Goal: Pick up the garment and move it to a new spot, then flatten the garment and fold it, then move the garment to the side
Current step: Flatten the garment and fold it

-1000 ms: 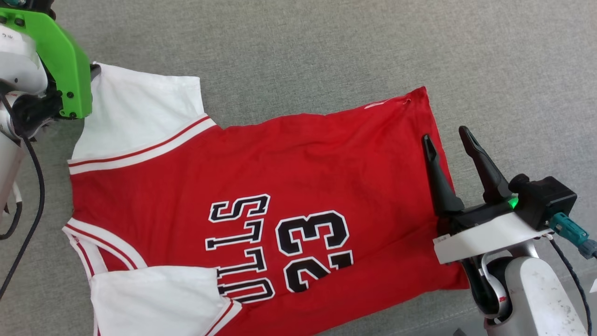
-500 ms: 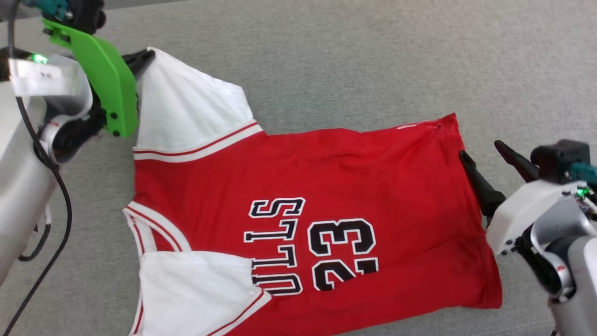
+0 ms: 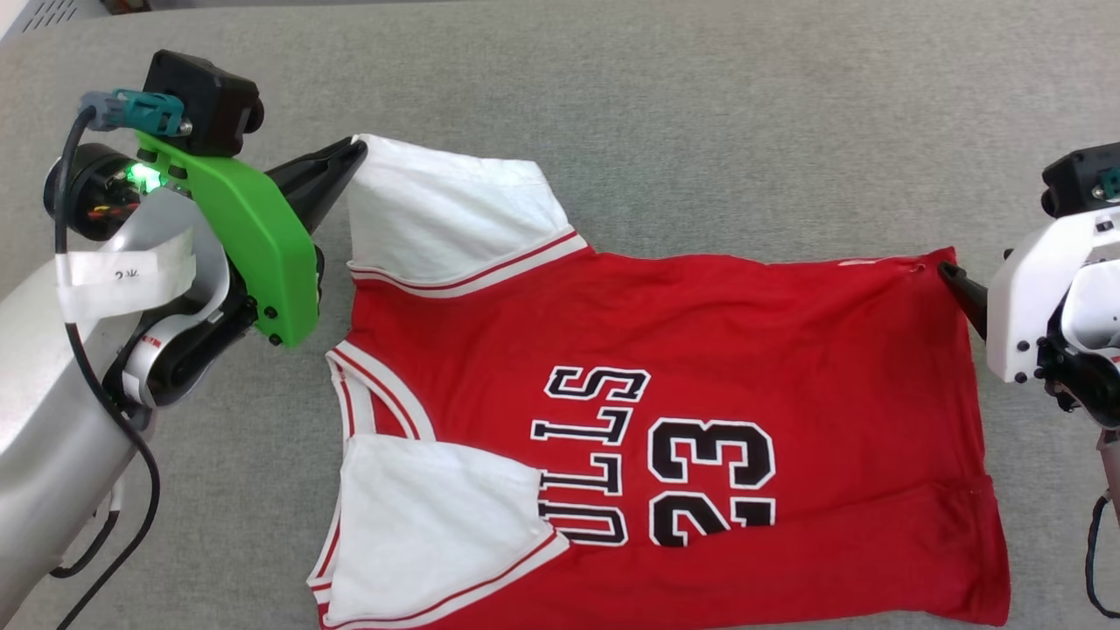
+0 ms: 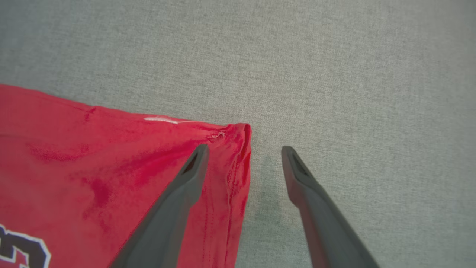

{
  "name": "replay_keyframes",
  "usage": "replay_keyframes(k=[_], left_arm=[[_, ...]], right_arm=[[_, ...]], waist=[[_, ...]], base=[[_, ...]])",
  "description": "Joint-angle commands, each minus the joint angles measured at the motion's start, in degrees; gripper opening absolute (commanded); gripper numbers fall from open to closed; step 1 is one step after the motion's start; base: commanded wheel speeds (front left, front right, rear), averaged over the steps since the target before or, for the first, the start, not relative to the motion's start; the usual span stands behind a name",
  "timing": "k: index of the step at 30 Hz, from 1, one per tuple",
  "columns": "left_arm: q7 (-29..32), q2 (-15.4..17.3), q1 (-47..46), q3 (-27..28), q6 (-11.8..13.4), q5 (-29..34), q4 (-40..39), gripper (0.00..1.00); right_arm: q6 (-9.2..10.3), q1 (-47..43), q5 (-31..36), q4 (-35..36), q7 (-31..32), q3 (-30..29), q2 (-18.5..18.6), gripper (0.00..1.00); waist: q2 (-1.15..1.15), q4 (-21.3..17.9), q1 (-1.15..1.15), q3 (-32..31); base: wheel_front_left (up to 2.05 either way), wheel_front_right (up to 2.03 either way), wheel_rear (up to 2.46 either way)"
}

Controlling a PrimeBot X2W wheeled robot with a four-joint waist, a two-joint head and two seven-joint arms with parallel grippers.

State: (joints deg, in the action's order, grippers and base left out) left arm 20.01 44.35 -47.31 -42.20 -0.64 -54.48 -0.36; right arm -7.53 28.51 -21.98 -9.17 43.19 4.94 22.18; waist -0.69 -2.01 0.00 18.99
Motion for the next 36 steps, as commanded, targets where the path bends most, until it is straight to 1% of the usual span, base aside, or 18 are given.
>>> replay_keyframes(k=[1, 3, 5, 13, 14, 15, 16, 20, 24, 29, 31, 32, 36], left_arm=[[-0.85, 0.32, 0.92, 0.34, 0.57, 1.01, -0.72, 0.0], [-1.56, 0.18, 1.48, 0.21, 0.81, 1.24, -2.38, 0.0], [-1.81, 0.12, 1.61, 0.16, 0.86, 1.34, -3.14, 0.0], [-2.76, 0.37, 1.83, 0.27, 0.78, 1.58, -4.04, 0.0], [-2.83, 0.43, 1.93, 0.21, 0.74, 1.65, -3.88, 0.0], [-2.93, 0.45, 2.09, 0.13, 0.7, 1.65, -3.63, 0.0], [-3.03, 0.42, 2.24, 0.08, 0.67, 1.61, -3.4, 0.0], [-3.68, 0.56, 3.19, -0.1, 0.77, 1.58, -2.0, 0.0], [-5.44, 0.4, 4.55, 0.45, 1.49, 1.17, -0.38, 0.0], [-7.5, 0.53, 7.09, 0.99, 2.39, 0.38, 1.01, 0.0], [-8.19, 0.47, 8.37, 1.08, 2.92, -0.04, 1.06, 0.0], [-9.19, 0.45, 10.89, 0.78, 3.94, -0.34, 0.41, 0.0], [-10.41, 0.47, 15.29, 0.42, 5.75, -1.45, -1.66, 0.0]], right_arm=[[0.04, 1.37, 0.95, -1.31, 0.82, 0.17, 0.06, 1.0], [0.04, 2.93, 1.7, -4.93, 2.09, 0.23, -0.42, 1.0], [0.04, 3.57, 1.79, -6.89, 2.16, 0.44, -0.74, 1.0], [0.04, 3.94, 1.59, -11.86, 0.39, 4.07, -0.63, 1.0], [0.04, 3.91, 1.54, -12.36, 0.03, 4.42, -0.55, 0.67], [0.04, 3.91, 1.48, -12.88, -0.6, 4.83, -0.43, 0.13], [0.04, 3.94, 1.43, -13.22, -1.32, 5.11, -0.33, 0.0], [0.04, 4.23, 0.84, -14.62, -6.03, 5.45, -0.19, 0.0], [0.04, 4.15, -0.09, -15.79, -12.47, 3.86, -0.48, 0.0], [0.04, 1.68, -2.94, -15.78, -18.12, 2.39, -0.67, 0.0], [0.04, 0.18, -4.07, -14.99, -20.56, 1.73, -0.41, 0.0], [0.04, -2.83, -6.72, -13.41, -23.48, 1.64, 0.41, 0.0], [0.04, -7.69, -9.74, -10.63, -26.16, 2.12, 1.98, 0.0]], waist=[[0.69, 1.21, 0.0, 0.94], [0.69, 1.95, 0.0, 1.44], [0.69, 2.33, 0.0, 1.78], [0.69, 2.86, 0.0, 3.34], [0.69, 2.83, 0.0, 3.43], [0.69, 2.81, 0.0, 3.46], [0.69, 2.78, 0.0, 3.42], [0.69, 2.5, 0.0, 2.44], [0.69, 2.43, 0.0, 0.51], [0.69, 2.55, 0.0, -2.65], [0.69, 2.68, 0.0, -4.1], [0.69, 3.09, 0.0, -6.36], [0.69, 3.84, 0.0, -8.92]], base=[[0.0, 0.0, 0.0], [0.0, 0.0, 0.0], [0.0, 0.0, 0.0], [0.0, 0.0, 0.0], [0.0, 0.0, 0.0], [0.0, 0.0, 0.0], [0.0, 0.0, 0.0], [0.0, 0.0, 0.0], [0.0, 0.0, 0.0], [0.0, 0.0, 0.0], [0.0, 0.0, 0.0], [0.0, 0.0, 0.0], [0.0, 0.0, 0.0]])
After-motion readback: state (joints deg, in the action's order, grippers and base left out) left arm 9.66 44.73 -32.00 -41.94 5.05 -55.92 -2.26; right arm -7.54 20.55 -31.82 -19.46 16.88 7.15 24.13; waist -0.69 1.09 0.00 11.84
